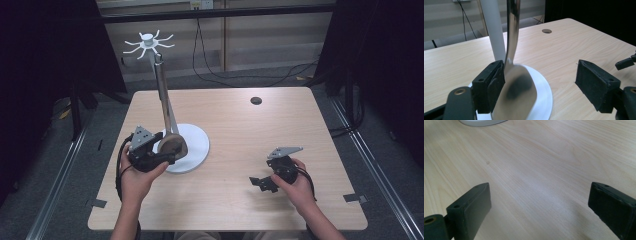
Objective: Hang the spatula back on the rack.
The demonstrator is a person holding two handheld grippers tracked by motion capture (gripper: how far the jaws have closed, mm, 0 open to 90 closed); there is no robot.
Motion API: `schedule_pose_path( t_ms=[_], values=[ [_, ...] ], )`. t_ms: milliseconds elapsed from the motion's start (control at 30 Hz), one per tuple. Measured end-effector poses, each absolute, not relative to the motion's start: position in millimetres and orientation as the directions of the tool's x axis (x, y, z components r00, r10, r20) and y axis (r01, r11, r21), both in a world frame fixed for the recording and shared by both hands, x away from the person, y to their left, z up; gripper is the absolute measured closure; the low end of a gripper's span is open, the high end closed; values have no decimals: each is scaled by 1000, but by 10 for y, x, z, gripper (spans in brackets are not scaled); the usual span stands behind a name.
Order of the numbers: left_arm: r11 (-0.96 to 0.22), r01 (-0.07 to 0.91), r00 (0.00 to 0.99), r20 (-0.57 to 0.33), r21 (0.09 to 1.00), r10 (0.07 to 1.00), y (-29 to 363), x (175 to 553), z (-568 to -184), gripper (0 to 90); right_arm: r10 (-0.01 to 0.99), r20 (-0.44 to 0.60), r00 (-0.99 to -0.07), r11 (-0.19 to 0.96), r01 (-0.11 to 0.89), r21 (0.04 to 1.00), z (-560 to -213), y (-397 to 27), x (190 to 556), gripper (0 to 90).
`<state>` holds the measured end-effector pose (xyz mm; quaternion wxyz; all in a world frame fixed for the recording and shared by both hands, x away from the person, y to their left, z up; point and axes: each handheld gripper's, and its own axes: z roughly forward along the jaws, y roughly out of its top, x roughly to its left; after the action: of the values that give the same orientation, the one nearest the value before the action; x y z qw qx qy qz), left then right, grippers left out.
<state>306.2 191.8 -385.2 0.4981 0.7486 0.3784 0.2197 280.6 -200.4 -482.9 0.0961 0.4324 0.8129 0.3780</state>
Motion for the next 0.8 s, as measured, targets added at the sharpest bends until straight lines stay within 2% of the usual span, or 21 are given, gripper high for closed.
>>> schedule_pose_path(
  t_ms=[367,800],
  values=[
    [-210,373,667,-103,904,738,1795,3010,-3948,198,771,160,-616,355,624,696,-4840,-1989,2818,42],
    [-215,371,679,-106,903,727,1750,2973,-3950,190,769,165,-618,351,623,698,-4831,-1975,2817,42]
  ],
)
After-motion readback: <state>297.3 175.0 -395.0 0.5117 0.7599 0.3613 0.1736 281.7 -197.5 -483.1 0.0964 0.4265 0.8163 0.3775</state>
